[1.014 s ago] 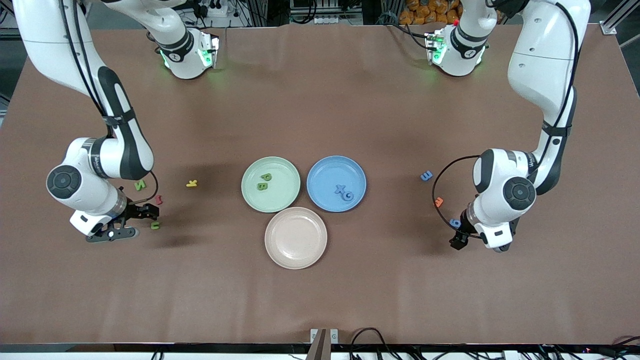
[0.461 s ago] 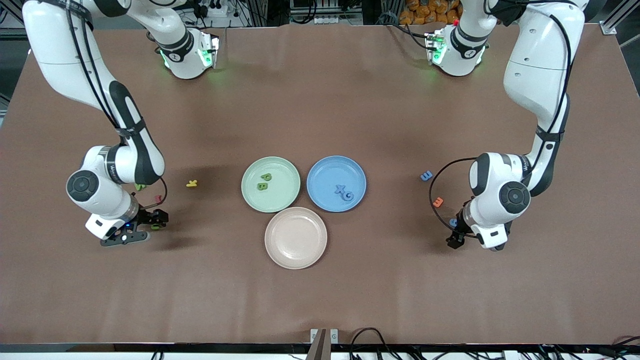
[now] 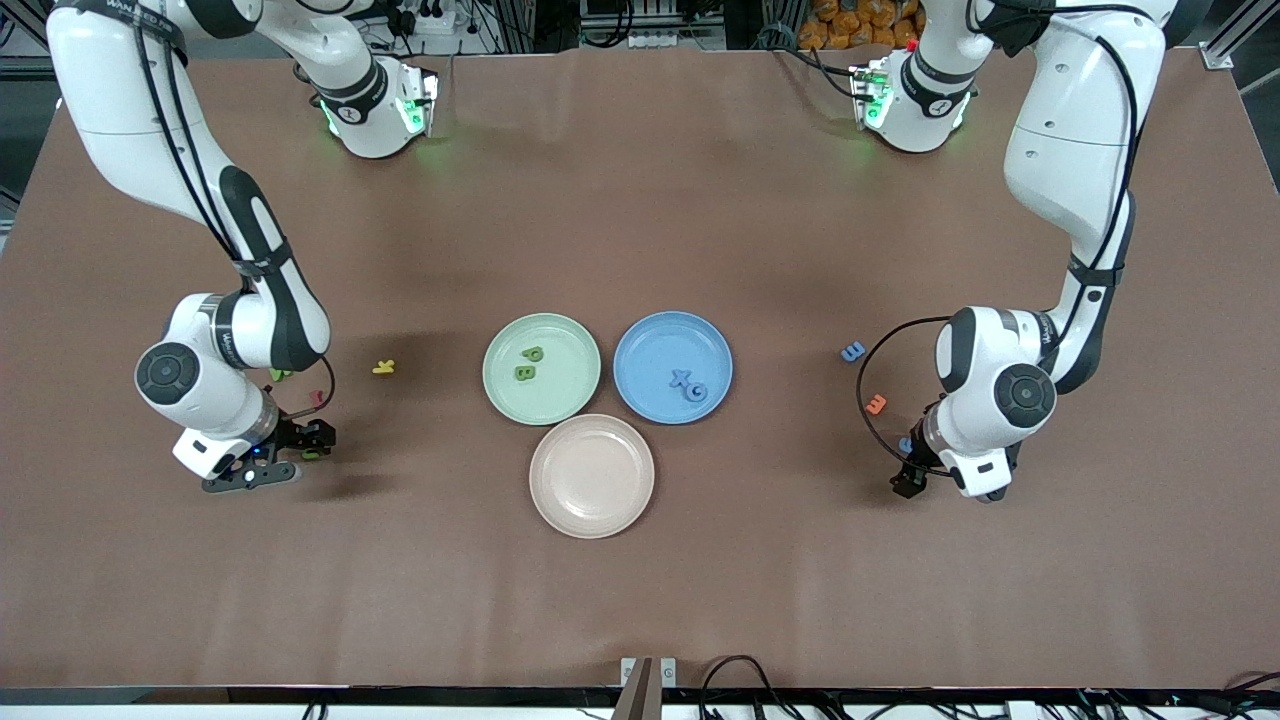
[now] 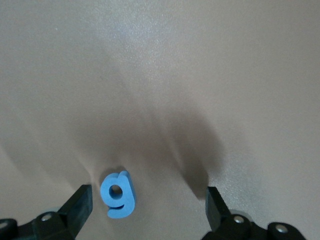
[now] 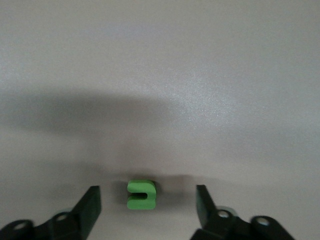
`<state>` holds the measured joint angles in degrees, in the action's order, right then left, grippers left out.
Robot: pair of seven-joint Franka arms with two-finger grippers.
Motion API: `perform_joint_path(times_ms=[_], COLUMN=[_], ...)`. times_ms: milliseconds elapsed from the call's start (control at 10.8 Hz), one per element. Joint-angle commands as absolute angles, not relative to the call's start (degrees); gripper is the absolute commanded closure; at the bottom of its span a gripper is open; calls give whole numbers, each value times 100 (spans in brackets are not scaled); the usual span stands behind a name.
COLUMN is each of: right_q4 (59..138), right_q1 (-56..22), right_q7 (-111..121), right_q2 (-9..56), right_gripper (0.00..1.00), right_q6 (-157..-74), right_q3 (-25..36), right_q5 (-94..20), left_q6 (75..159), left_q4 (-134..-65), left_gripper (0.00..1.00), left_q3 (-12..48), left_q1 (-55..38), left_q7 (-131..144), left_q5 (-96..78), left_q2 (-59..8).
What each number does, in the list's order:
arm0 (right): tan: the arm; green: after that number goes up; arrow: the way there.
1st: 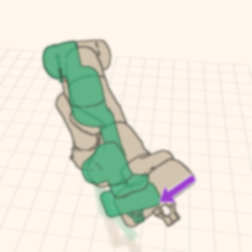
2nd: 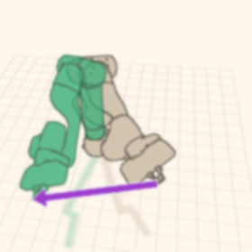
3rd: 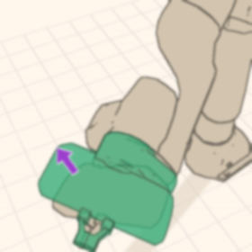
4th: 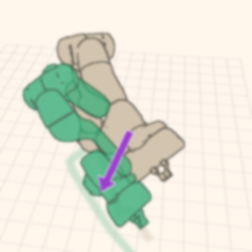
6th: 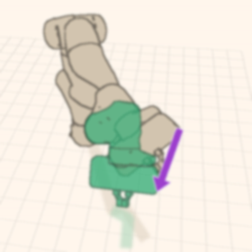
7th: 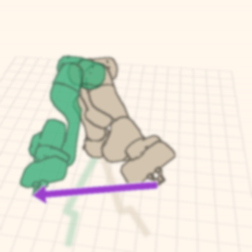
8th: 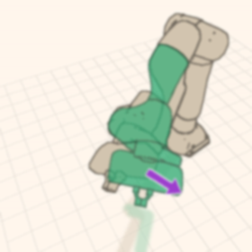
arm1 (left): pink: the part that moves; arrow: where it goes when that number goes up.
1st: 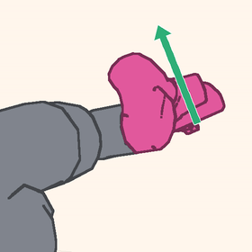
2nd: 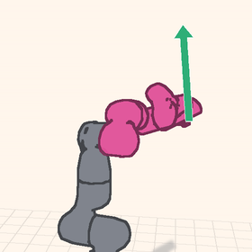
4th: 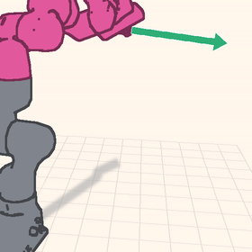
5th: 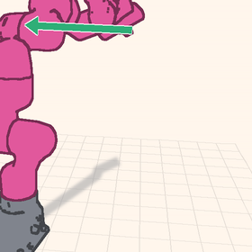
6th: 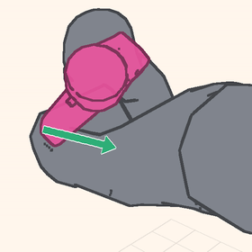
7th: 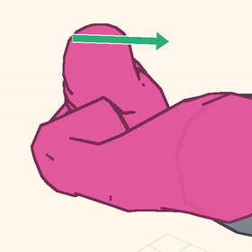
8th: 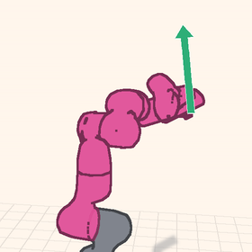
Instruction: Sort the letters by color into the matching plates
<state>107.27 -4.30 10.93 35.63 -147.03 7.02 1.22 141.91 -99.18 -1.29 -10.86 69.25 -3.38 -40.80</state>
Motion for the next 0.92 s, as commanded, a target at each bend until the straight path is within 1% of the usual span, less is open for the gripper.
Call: perform_joint_path(times_ms=[0, 92, 184, 277, 369, 645, 738, 830], right_q4=[10749, 10784, 10889, 10933, 10934, 10934, 10942, 10960], right_q1=[-229, -220, -211, -211, -211, -220, -228, -229], right_q7=[1063, 1055, 1055, 1055, 1055, 1028, 1011, 1002], right_q2=[3568, 3568, 3568, 3577, 3586, 3603, 3612, 3604], right_gripper=[46, 46, 46, 46, 46, 46, 51, 61], right_q6=[-14766, -14879, -15097, -15213, -15214, -15223, -15223, -15223], right_q3=[519, 519, 519, 519, 510, 492, 483, 483], right_q5=[202, 193, 167, 158, 158, 158, 158, 158], left_q6=[14335, 14335, 14344, 14344, 14344, 14344, 14344, 14344], left_q4=[-9958, -9975, -10002, -10028, -10046, -10037, -10028, -10011], left_gripper=[0, 0, 39, 82, 100, 100, 100, 100], left_q3=[-176, -184, -202, -202, -211, -202, -202, -202], left_q1=[-1143, -1169, -1195, -1213, -1230, -1222, -1222, -1222], left_q7=[6987, 6987, 6987, 6987, 6996, 7338, 7382, 7383], left_q5=[-440, -413, -404, -396, -396, -396, -396, -396], left_q2=[-4096, -4104, -4104, -4096, -4096, -4087, -4087, -4061])
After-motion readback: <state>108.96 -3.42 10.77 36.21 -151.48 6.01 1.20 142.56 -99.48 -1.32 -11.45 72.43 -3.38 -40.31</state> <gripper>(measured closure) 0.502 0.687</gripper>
